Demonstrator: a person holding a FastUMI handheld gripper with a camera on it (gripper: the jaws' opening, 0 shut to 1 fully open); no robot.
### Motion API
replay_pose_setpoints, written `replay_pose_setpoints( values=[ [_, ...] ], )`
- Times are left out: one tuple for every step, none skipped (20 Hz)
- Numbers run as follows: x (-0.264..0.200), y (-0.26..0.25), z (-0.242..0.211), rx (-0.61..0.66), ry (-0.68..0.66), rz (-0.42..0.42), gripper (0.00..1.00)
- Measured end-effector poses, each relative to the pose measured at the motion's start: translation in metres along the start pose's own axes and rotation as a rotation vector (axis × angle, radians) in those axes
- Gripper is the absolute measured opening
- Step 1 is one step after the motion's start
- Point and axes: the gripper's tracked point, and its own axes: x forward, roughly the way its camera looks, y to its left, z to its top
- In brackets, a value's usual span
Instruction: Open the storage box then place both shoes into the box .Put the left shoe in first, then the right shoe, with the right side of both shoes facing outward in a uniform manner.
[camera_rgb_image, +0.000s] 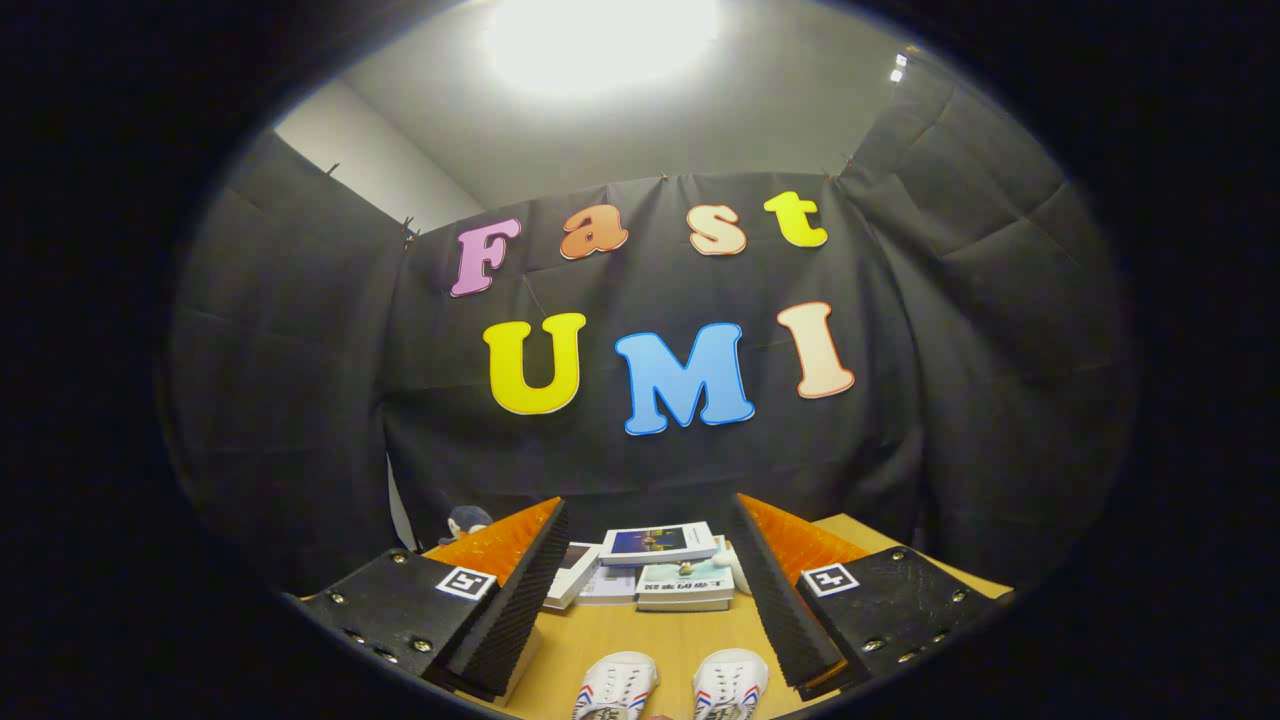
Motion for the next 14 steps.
replay_pose_setpoints(
  values=[
    [0.001,0.001,-0.004,0.027,0.015,0.009,0.96],
    [0.001,0.003,-0.009,0.049,0.031,0.019,0.96],
    [0.001,0.007,-0.015,0.072,0.047,0.033,0.96],
    [0.0,0.011,-0.02,0.093,0.067,0.048,0.97],
    [0.0,0.017,-0.027,0.113,0.087,0.067,0.97],
    [0.0,0.023,-0.034,0.128,0.107,0.086,0.97],
    [-0.001,0.028,-0.041,0.139,0.131,0.103,0.97],
    [0.0,0.034,-0.049,0.151,0.158,0.12,0.97],
    [-0.001,0.041,-0.058,0.165,0.185,0.139,0.98],
    [-0.001,0.049,-0.065,0.182,0.211,0.161,0.98],
    [-0.002,0.056,-0.075,0.2,0.24,0.178,0.98],
    [-0.003,0.061,-0.082,0.217,0.269,0.194,0.98],
    [-0.005,0.067,-0.091,0.232,0.298,0.207,0.98],
    [-0.006,0.072,-0.099,0.25,0.327,0.22,0.98]
  ],
)
